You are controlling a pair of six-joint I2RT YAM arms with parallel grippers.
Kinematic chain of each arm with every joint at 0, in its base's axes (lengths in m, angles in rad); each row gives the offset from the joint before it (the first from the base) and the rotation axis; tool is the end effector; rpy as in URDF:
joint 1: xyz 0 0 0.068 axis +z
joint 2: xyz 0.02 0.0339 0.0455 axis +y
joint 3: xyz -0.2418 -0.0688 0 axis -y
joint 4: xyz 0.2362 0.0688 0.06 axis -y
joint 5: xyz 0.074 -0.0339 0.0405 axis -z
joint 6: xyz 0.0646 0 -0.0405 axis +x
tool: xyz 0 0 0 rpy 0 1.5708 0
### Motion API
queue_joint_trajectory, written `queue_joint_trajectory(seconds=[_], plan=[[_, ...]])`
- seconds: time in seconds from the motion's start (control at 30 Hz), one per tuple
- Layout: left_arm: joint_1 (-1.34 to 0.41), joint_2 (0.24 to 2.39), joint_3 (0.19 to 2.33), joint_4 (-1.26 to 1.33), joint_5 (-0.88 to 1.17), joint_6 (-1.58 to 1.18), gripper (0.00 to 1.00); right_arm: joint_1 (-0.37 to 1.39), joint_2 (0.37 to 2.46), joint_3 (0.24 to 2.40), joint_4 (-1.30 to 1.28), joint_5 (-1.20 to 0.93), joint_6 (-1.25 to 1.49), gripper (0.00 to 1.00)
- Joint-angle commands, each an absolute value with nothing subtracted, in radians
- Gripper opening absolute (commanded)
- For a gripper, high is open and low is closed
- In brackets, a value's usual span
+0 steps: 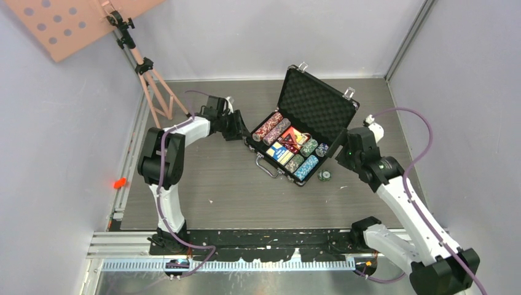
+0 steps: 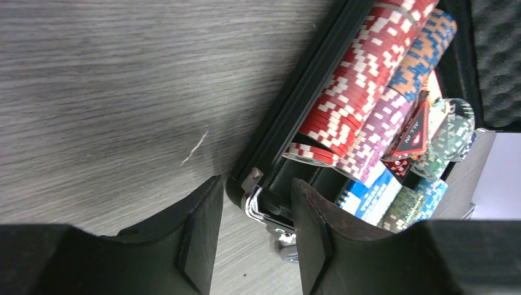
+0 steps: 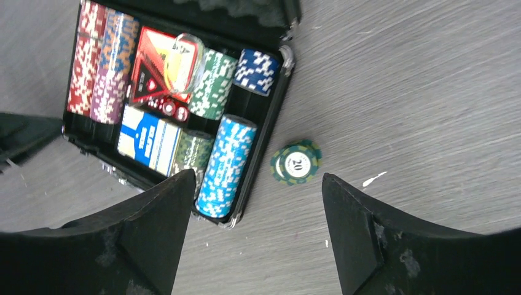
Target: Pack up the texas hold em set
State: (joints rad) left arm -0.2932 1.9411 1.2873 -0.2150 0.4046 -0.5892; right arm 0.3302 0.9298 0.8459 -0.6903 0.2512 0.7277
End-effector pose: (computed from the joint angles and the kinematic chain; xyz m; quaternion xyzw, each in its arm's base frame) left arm 0.3924 -0.1450 0.1410 -0.0673 0.9200 -0.3144 0.2240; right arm 0.2071 0.0540 0.2518 0.2282 0.8869 0.0945 0.3905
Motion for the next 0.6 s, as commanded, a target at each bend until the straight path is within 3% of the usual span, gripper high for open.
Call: queue_joint_trajectory(seconds=[0.0,0.17,0.33,0.47,0.57], plan=[[-0.288,1.97,1.295,-0.159,0.449,-0.586,0.47,0.289,0.85,0.791,-0.643,0.321,0.75,0.8],[-0.272,1.984,1.231,-0.068,0.491,-0.62,0.41,0.257,0.92,0.766,-0.541,0.188,0.763,0.69],[-0.269,1.976,1.197,-0.042,0.496,-0.61,0.29,0.27,1.109,0.871,-0.493,0.113,0.697,0.5],[-0.267,1.98,1.17,-0.023,0.508,-0.609,0.17,0.322,1.202,0.93,-0.482,0.163,0.671,0.47],[-0.254,1.96,1.133,-0.007,0.505,-0.612,0.02,0.348,1.264,0.944,-0.435,0.18,0.678,0.47]])
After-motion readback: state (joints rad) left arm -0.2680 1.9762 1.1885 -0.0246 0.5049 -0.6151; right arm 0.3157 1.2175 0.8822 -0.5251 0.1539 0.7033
